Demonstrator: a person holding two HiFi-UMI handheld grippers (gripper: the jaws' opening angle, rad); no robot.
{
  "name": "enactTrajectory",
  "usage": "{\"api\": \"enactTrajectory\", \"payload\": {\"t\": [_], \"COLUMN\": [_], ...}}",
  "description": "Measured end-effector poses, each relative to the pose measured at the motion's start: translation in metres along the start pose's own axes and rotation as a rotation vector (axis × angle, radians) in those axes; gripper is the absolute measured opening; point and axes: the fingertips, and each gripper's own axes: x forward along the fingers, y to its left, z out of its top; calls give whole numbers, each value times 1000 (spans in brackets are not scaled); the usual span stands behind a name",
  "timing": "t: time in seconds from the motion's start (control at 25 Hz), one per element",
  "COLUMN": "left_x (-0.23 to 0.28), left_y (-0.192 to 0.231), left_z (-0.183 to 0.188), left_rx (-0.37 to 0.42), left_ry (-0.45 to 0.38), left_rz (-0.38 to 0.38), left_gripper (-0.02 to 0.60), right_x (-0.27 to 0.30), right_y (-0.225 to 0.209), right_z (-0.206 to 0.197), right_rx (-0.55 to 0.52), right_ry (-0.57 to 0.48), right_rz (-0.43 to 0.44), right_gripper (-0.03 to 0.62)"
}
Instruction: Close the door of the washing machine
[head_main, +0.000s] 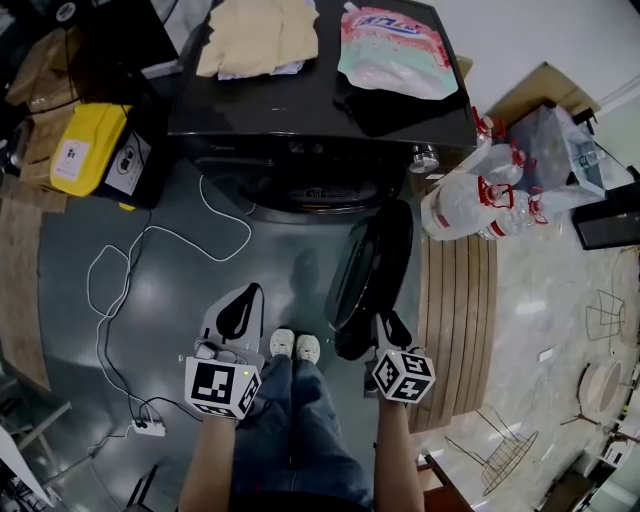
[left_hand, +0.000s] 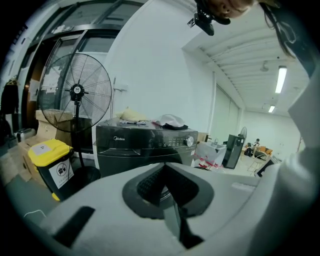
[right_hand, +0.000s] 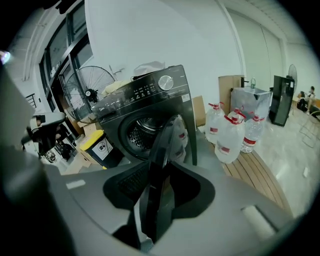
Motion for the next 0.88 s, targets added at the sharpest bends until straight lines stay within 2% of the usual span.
{"api": "enactTrajectory", "payload": {"t": [0.48,0.88], "left_x": [-6,-9], "left_y": [47,92], "left_z": [3,5], "left_rx": [-32,-68], "left_ry": [-4,-9], "left_rz": [78,145], "left_gripper": [8,8], "right_x": [45,100], "right_y": [83,145], "right_z": [9,40], "right_rx": [7,-115], "right_ry": [54,61], "right_rz": [194,318], "right_gripper": [155,120]}}
